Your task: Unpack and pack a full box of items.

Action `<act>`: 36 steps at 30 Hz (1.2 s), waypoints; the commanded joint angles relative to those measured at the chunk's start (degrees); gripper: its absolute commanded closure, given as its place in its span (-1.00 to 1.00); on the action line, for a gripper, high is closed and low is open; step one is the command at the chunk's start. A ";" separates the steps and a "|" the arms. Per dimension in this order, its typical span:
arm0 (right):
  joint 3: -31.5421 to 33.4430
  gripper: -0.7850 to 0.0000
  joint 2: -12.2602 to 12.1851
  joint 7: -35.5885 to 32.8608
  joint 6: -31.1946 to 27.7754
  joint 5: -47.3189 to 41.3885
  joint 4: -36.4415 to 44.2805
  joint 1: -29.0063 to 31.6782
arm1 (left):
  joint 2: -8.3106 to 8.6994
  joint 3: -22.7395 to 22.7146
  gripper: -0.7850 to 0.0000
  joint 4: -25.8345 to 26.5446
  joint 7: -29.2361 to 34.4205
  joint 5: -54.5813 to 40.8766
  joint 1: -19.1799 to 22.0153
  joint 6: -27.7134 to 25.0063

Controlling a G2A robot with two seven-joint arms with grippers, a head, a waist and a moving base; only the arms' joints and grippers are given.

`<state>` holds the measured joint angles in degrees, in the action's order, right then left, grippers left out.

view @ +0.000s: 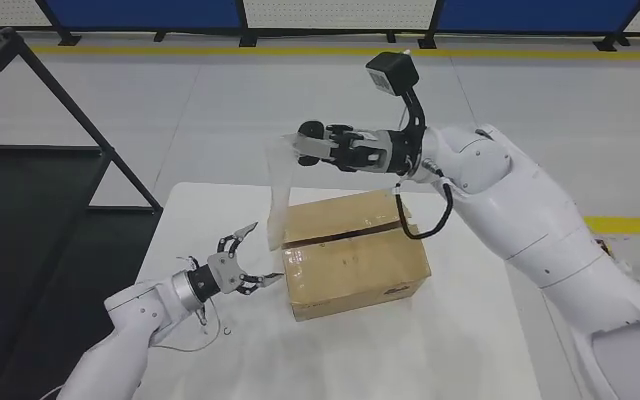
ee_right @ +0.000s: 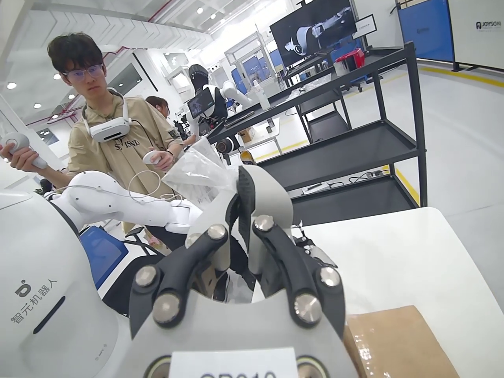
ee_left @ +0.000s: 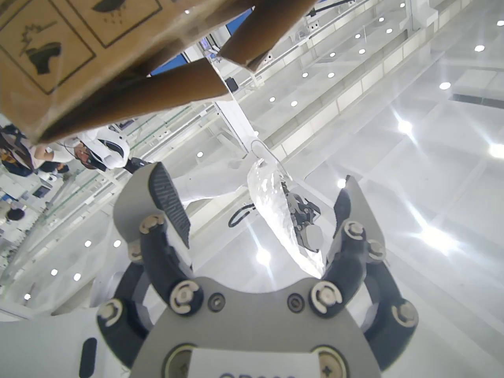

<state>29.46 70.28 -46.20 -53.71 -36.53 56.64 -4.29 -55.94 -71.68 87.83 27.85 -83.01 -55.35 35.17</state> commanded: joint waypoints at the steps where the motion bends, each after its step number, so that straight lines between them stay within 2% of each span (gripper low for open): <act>1: 0.87 1.00 -0.16 -0.20 0.39 0.41 0.72 0.46 | -0.20 0.65 0.22 0.51 0.50 2.65 0.00 -3.21; 2: 1.28 1.00 -0.24 -0.28 0.62 0.66 1.09 0.73 | -0.32 0.86 0.37 0.60 1.02 3.16 -0.14 -4.61; 3: 1.70 1.00 -0.31 -0.32 0.78 0.91 1.43 0.98 | -0.42 1.02 0.76 0.67 1.46 3.70 -0.22 -5.66; 4: 2.13 1.00 -0.37 -0.26 0.97 1.24 1.65 1.24 | -0.50 1.05 1.00 0.79 1.93 4.45 -0.27 -7.02; 8: 3.74 1.00 -0.59 -0.06 1.75 2.29 2.64 2.29 | -0.71 1.05 1.00 1.19 4.61 6.35 -1.04 -10.13; 13: 5.53 1.00 -0.74 -0.28 2.52 3.24 3.59 3.37 | -0.73 0.71 1.00 1.29 7.76 8.39 -1.60 -10.49; 20: 7.62 1.00 -0.79 -0.83 3.42 4.18 4.28 4.71 | -0.86 -0.27 1.00 2.41 7.99 11.20 -2.73 -13.48; 25: 9.43 1.00 -1.06 -1.64 3.77 4.20 3.50 6.03 | -0.79 -2.65 1.00 3.77 7.32 12.12 -4.03 -16.05; 30: 11.05 1.00 -1.31 -2.79 4.26 3.70 3.47 7.37 | -0.72 -4.51 1.00 4.37 7.51 11.26 -4.97 -14.93; 31: 11.30 1.00 -1.32 -2.98 4.40 3.64 3.60 7.58 | -0.74 -4.67 0.46 4.32 7.61 10.72 -5.05 -14.24; 32: 11.53 1.00 -1.31 -3.11 4.50 3.61 3.77 7.78 | -0.77 -4.82 -0.47 4.25 7.67 10.25 -5.04 -13.67; 33: 11.68 1.00 -1.28 -3.24 4.65 3.58 3.98 7.99 | -0.80 -4.91 -0.91 4.17 7.68 10.02 -5.02 -13.31; 34: 11.80 1.00 -1.23 -3.41 4.86 3.54 4.24 8.13 | -0.83 -4.90 -1.00 4.07 7.59 10.00 -5.00 -13.00; 36: 12.03 1.00 -1.10 -3.76 5.24 3.39 4.68 8.28 | -0.96 -4.75 -1.00 3.92 7.46 9.74 -4.90 -12.77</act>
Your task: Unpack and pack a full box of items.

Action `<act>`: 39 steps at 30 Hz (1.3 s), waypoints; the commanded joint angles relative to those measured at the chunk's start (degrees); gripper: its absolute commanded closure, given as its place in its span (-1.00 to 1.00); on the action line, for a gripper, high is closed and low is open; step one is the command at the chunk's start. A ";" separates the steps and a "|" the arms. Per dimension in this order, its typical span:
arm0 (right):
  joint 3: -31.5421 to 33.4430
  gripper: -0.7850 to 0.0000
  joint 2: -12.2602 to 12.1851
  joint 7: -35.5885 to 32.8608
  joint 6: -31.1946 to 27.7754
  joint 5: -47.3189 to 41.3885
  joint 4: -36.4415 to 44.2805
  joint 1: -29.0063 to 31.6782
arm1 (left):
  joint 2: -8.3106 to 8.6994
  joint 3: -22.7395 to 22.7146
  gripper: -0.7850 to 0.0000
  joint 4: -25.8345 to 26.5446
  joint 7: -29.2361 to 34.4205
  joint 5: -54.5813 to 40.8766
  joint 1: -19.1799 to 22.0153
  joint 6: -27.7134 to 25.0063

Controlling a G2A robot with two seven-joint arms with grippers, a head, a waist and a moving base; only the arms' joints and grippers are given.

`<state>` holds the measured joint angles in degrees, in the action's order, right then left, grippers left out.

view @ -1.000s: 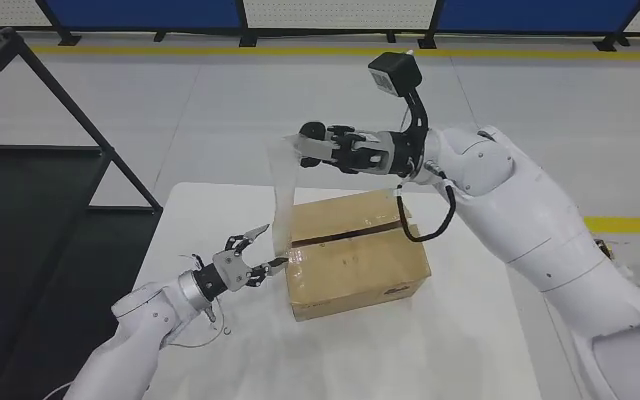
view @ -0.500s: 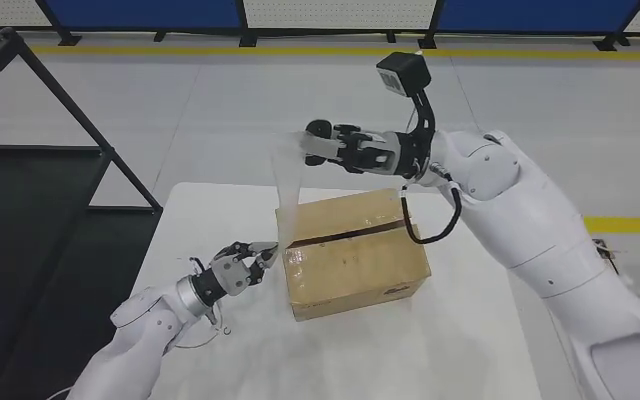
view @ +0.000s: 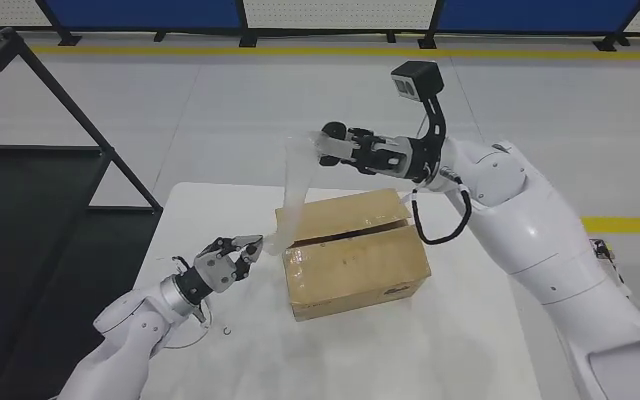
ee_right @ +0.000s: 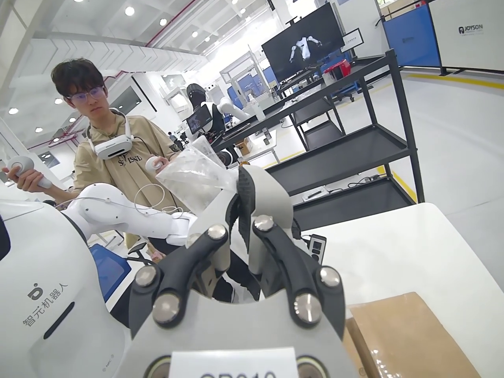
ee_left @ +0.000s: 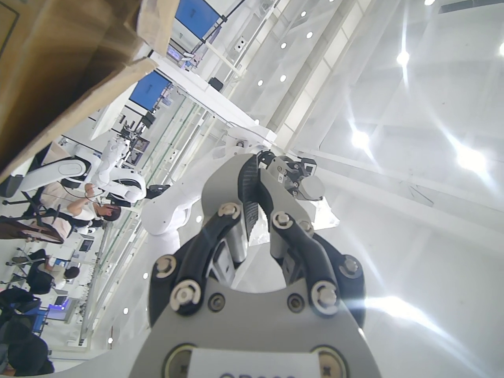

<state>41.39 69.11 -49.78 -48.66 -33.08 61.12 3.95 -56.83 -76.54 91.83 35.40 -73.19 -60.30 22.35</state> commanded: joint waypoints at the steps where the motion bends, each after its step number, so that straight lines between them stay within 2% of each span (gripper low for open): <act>1: 0.21 1.00 0.15 -0.30 0.39 -0.11 0.34 0.05 | -0.14 0.27 -1.00 -0.15 -0.15 -0.17 0.11 0.14; 13: 2.08 1.00 0.94 -0.10 2.09 1.39 1.77 -0.12 | -1.25 3.22 -1.00 -1.19 -0.81 -0.95 1.46 1.15; 22: 3.25 1.00 1.37 0.36 3.31 2.93 2.90 0.72 | -1.99 4.45 -1.00 -0.47 -0.93 0.16 2.11 -1.12; 25: 3.50 1.00 1.56 0.08 3.35 3.00 2.88 0.92 | -2.23 4.87 -0.55 -0.13 -1.67 0.49 2.37 -1.22; 27: 3.64 1.00 1.69 -0.27 3.50 2.90 2.83 0.98 | -2.40 5.34 -0.15 0.01 -1.96 0.76 2.69 -0.87; 28: 3.73 1.00 1.76 -0.38 3.53 2.90 2.79 1.00 | -2.48 5.60 -0.10 0.10 -2.08 0.91 2.87 -0.67; 30: 3.89 1.00 1.88 -0.66 3.52 2.96 2.81 1.05 | -2.65 6.06 0.15 0.16 -2.40 1.32 3.26 -0.48; 32: 4.05 1.00 2.00 -0.92 3.44 2.96 2.86 1.18 | -2.82 6.39 0.62 0.17 -2.62 1.49 3.56 -0.48; 33: 4.10 1.00 2.05 -1.15 3.51 3.00 2.86 1.24 | -2.90 6.48 1.00 0.17 -2.67 1.48 3.68 -0.47; 39: 5.08 1.00 2.11 -2.03 3.52 3.32 2.06 1.90 | -3.07 6.07 1.00 0.53 -2.22 2.48 3.84 -0.46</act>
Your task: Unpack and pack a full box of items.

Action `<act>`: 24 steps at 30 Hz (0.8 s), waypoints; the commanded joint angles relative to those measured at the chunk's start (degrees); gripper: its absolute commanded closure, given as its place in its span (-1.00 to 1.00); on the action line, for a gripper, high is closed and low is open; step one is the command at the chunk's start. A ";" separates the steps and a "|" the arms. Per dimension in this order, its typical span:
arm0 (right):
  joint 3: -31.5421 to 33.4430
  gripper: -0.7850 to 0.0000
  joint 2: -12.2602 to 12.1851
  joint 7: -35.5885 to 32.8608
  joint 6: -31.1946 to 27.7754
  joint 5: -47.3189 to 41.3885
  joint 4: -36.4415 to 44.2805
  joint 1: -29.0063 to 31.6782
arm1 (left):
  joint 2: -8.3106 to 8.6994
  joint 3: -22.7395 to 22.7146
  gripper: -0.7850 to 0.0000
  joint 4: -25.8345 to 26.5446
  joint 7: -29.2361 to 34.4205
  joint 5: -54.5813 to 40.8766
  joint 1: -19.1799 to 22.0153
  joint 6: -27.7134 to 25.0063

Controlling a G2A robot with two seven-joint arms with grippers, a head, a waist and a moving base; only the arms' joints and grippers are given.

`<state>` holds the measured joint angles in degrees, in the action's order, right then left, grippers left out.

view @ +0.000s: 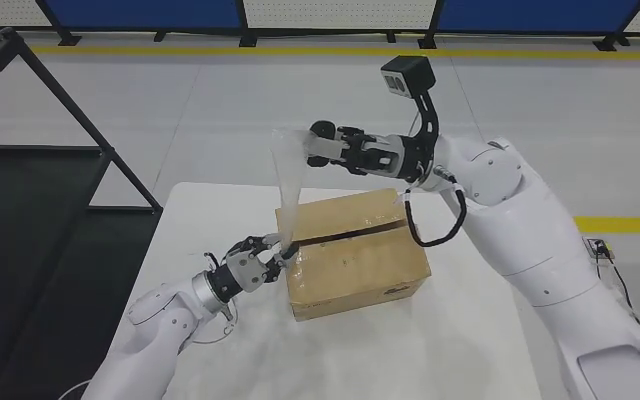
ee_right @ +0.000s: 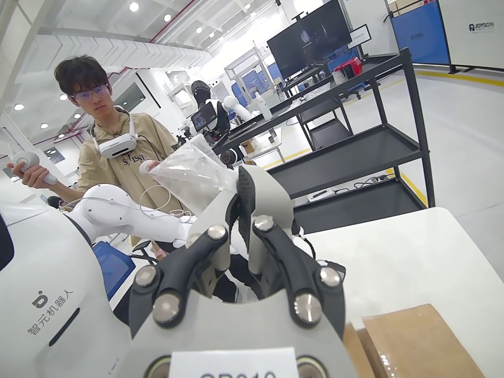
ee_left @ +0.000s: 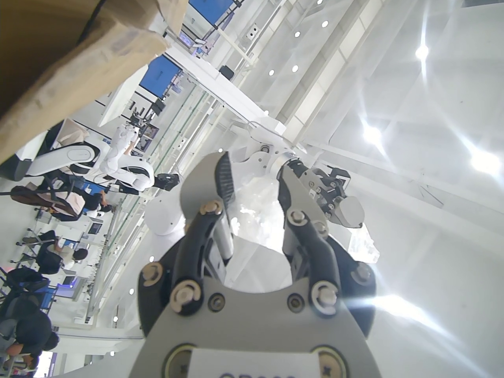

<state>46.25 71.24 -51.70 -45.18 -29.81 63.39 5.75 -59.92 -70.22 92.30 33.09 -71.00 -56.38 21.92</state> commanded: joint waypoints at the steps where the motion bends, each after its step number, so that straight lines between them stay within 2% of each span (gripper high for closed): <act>1: 0.47 1.00 -0.04 -0.24 -0.06 0.03 -0.36 0.26 | 0.04 -0.56 1.00 0.13 0.14 0.55 -0.26 -0.14; 15: 3.99 1.00 -0.63 -2.61 -0.37 -0.87 -1.37 3.10 | 0.54 -6.91 1.00 3.03 -0.94 3.53 -3.97 -3.61; 16: 4.09 0.45 -0.66 -3.11 -0.19 -1.00 -1.47 3.23 | 0.54 -7.31 1.00 3.30 -1.25 3.47 -4.17 -3.84; 17: 4.26 -0.68 -0.70 -3.62 0.07 -1.20 -1.68 3.37 | 0.53 -7.73 1.00 3.47 -1.60 3.11 -4.36 -3.94; 18: 4.49 -1.00 -0.78 -4.17 0.30 -1.36 -1.95 3.51 | 0.52 -8.16 1.00 3.55 -2.04 2.71 -4.48 -3.86; 24: 6.99 -1.00 -1.89 -8.62 1.22 -1.58 -3.99 5.08 | 0.50 -10.23 1.00 3.84 -4.43 1.03 -4.42 -2.26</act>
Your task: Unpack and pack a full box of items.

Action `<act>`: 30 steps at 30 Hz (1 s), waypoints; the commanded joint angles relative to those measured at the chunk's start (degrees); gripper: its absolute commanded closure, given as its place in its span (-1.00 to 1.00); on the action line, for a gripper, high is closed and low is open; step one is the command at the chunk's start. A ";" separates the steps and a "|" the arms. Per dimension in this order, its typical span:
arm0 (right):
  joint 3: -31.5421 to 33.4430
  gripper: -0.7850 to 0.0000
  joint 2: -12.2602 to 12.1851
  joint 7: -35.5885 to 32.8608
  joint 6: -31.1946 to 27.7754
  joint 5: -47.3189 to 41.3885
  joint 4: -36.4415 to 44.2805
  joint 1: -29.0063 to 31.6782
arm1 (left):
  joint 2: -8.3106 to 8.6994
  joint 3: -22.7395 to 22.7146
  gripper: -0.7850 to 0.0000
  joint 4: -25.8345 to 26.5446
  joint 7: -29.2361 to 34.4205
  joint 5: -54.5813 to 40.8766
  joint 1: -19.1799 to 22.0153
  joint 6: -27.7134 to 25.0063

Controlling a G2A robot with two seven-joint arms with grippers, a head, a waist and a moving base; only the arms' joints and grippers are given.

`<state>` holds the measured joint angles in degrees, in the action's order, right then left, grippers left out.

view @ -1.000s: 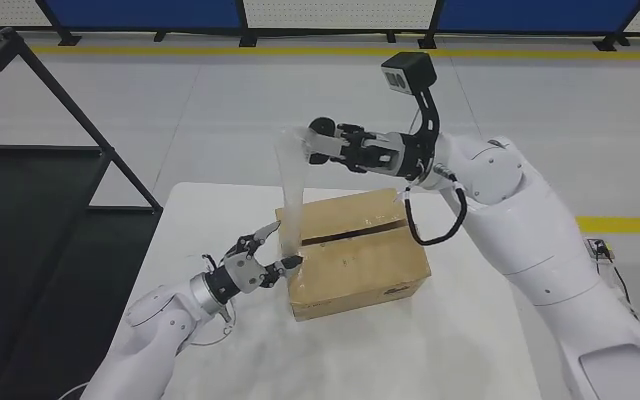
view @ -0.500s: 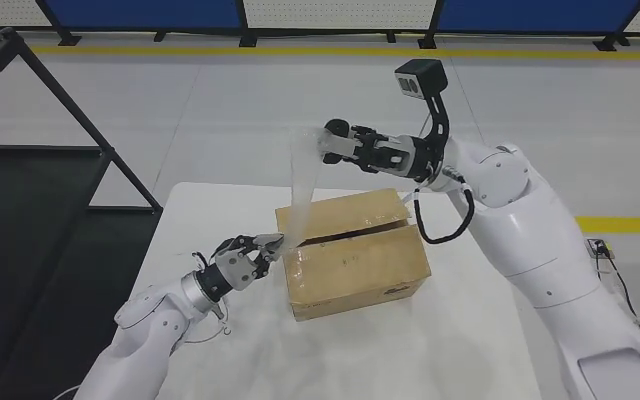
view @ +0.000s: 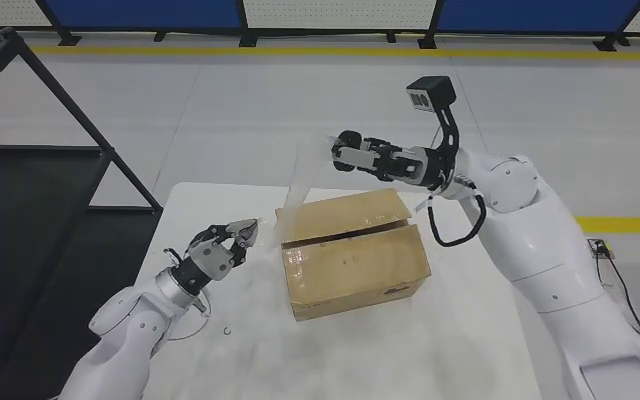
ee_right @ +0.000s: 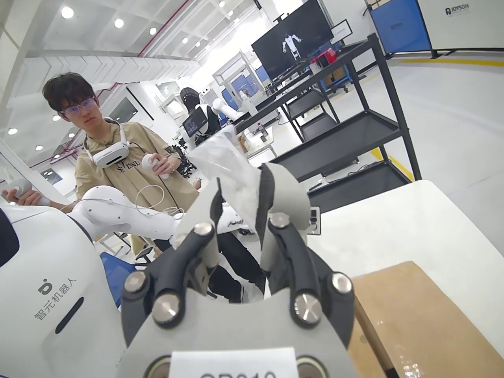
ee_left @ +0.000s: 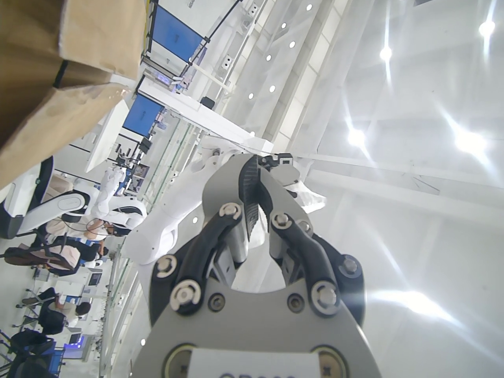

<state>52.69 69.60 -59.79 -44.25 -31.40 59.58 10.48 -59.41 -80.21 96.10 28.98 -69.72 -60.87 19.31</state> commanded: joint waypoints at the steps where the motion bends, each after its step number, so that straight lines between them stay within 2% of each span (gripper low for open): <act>1: 1.06 -1.00 -0.53 -0.92 0.68 0.15 -0.11 0.79 | -0.03 -0.43 1.00 0.10 -0.47 -0.46 0.17 0.59; 13: 7.31 -1.00 -4.25 -2.89 2.64 4.71 3.59 6.76 | -0.45 -0.26 1.00 -0.07 -2.40 -0.73 1.61 2.13; 20: 10.87 -1.00 -6.83 -1.89 1.65 8.55 6.43 10.18 | -0.57 -1.04 1.00 -0.49 -2.83 -0.99 1.34 2.31; 30: 14.38 -1.00 -9.68 -0.11 -0.14 9.54 5.79 14.08 | -0.93 -0.50 1.00 -0.74 -3.55 -0.91 1.51 2.61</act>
<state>66.89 60.14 -60.04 -44.24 -21.89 65.57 24.27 -60.30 -80.88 95.39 25.52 -70.70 -59.44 21.87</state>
